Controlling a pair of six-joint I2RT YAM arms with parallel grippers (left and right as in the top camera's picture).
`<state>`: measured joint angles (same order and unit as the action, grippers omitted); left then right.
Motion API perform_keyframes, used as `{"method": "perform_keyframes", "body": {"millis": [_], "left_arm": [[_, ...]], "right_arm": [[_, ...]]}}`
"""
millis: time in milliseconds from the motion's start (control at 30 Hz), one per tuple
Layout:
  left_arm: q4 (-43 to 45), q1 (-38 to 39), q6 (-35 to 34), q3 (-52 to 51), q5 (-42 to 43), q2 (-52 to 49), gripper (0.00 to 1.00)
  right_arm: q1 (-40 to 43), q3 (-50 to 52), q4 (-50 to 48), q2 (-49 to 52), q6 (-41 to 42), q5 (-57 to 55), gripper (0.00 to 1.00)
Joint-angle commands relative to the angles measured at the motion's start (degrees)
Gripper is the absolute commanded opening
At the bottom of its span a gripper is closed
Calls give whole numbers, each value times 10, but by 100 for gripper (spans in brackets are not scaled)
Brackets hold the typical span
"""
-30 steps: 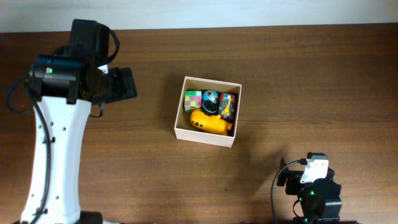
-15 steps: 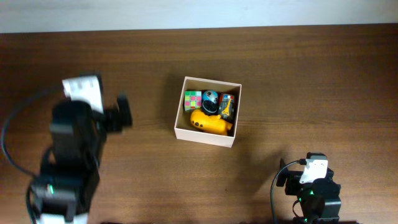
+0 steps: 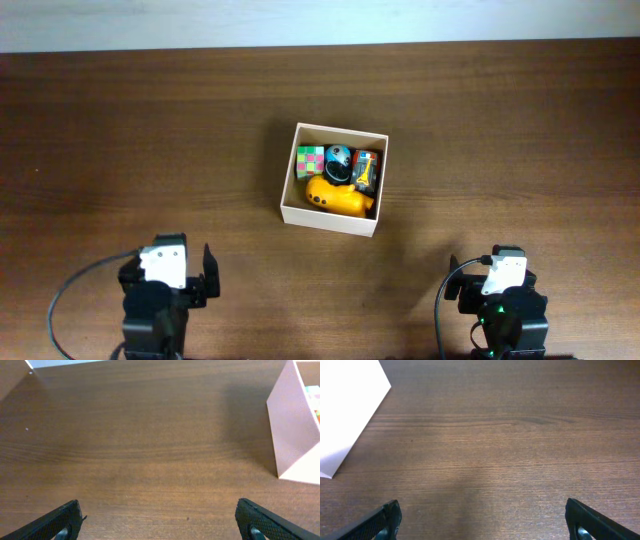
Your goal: Pack container
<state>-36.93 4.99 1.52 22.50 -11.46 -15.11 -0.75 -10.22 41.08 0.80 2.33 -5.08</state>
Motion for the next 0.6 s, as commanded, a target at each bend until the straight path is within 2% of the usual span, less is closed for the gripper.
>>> {"method": "perform_keyframes", "body": {"millis": [0, 267, 567], "left_arm": [[5, -3, 12, -33, 7, 47, 99], [5, -3, 12, -83, 7, 124, 99], [1, -33, 12, -117, 7, 148, 99]], "right_arm": [[5, 1, -1, -6, -2, 0, 99], [5, 1, -1, -6, -2, 0, 99], [5, 1, -1, -6, -2, 0, 98]]}}
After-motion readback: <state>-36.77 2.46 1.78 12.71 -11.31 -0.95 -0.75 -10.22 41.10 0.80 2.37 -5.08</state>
